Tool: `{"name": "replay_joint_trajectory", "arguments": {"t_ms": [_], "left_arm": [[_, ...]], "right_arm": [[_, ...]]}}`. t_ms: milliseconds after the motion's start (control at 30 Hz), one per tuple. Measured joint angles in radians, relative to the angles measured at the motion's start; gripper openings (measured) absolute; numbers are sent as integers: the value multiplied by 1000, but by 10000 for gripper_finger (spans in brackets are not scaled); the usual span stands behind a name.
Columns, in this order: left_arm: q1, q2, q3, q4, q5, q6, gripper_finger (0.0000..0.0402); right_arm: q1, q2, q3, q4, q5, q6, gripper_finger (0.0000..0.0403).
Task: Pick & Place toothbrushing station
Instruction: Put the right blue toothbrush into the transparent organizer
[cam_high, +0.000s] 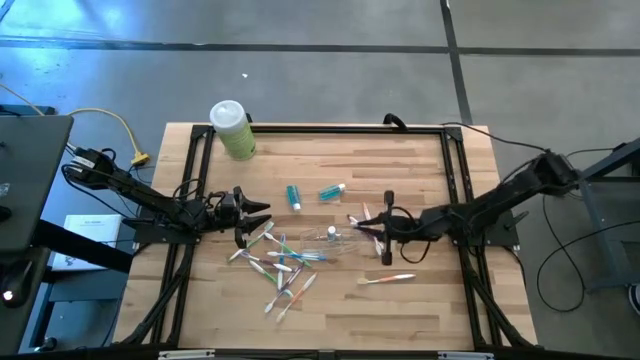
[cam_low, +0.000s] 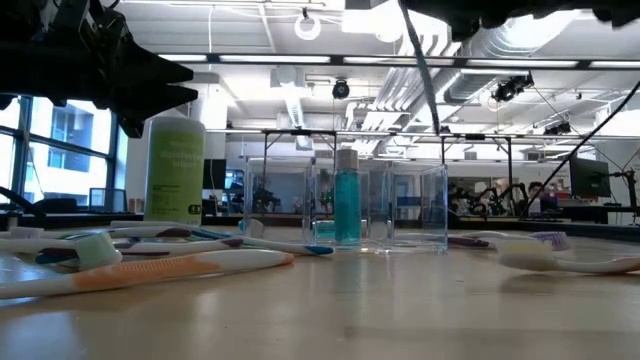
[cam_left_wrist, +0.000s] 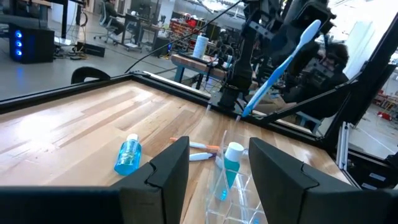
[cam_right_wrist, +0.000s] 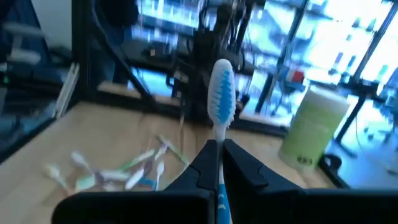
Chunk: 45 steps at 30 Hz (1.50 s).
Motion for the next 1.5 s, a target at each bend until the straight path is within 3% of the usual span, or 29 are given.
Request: {"name": "replay_joint_trajectory", "arguments": {"t_ms": [67,200,467,733,833,1233,1500], "left_arm": [[0,0,0,0,0,-10,162],[0,0,0,8,0,-21,162],[0,0,0,21,0,-29,162],[0,0,0,23,0,-29,162],[0,0,0,23,0,-29,162],[13,0,0,22,0,-29,162],[13,0,0,22,0,-22,162]], "right_arm": [[-7,41,-35,122,-9,-8,4],[-41,122,-74,305,-126,45,4],[-79,269,-75,390,-160,108,4],[-94,340,-75,396,-68,131,3],[-94,341,-75,390,-67,131,3],[-93,341,-74,301,102,190,3],[-91,341,-74,262,78,201,19]]}}
